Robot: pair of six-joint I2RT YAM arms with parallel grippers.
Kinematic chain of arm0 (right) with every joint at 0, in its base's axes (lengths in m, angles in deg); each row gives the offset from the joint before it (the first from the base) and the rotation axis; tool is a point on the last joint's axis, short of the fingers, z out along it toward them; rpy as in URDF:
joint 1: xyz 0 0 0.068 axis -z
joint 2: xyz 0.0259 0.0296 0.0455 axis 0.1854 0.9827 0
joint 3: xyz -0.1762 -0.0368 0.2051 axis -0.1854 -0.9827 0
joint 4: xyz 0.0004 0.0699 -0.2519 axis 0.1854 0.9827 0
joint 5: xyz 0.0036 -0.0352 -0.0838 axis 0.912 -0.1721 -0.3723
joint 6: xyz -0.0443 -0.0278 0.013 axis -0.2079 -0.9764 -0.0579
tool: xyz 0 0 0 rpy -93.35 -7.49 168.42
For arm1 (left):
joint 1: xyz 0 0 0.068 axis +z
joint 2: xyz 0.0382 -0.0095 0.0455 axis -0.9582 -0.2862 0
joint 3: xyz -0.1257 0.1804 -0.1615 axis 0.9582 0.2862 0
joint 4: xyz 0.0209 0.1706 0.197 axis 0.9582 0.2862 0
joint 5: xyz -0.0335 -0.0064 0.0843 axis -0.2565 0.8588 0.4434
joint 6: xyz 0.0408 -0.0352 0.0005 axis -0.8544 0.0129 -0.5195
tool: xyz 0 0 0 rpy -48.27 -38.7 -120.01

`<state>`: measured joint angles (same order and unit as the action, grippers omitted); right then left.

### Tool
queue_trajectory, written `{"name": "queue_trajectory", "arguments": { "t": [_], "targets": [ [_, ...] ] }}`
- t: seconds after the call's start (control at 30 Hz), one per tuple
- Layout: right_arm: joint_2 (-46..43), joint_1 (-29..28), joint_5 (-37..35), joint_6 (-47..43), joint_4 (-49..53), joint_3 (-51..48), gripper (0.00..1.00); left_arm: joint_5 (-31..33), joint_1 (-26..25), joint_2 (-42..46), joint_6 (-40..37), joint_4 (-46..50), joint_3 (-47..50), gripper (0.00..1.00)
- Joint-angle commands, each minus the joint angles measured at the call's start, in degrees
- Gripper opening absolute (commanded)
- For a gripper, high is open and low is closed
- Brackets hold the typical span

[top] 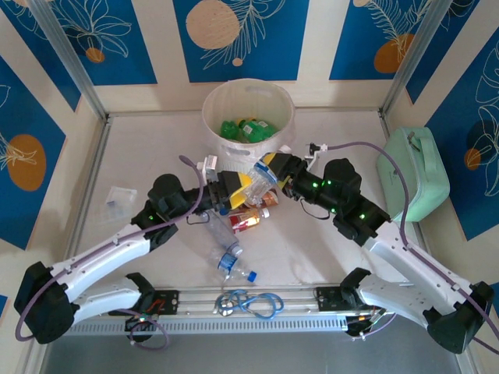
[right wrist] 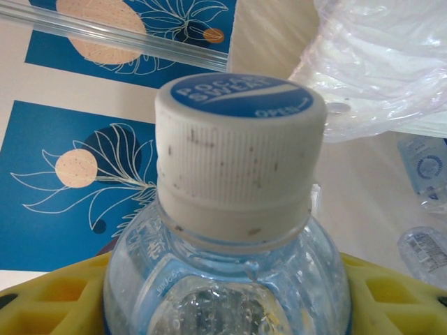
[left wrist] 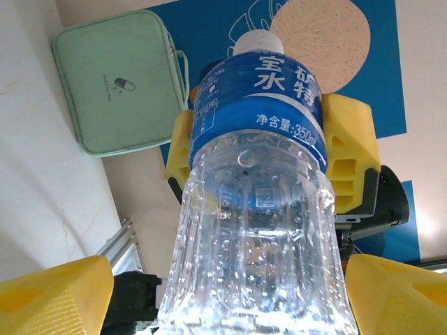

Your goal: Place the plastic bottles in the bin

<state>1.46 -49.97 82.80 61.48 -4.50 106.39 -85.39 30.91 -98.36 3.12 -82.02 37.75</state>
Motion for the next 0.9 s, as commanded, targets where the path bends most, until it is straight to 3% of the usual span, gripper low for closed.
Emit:
{"name": "queue_trajectory", "arguments": {
  "t": [0.0,0.3,0.87],
  "targets": [
    [-0.44,0.01,0.89,1.07,-3.37,-0.93,0.58,0.40,-0.91,-0.94,1.53,-6.35,0.70,0.83],
    [-0.57,-0.13,0.50,1.32,-3.59,-1.76,0.58,0.48,-1.73,-2.51,4.05,-12.35,2.46,0.78],
    [-2.38,-0.79,-1.48,0.51,-0.10,-2.30,0.59,0.75,-1.67,-2.84,3.85,-13.09,2.78,0.60]
  ]
}}
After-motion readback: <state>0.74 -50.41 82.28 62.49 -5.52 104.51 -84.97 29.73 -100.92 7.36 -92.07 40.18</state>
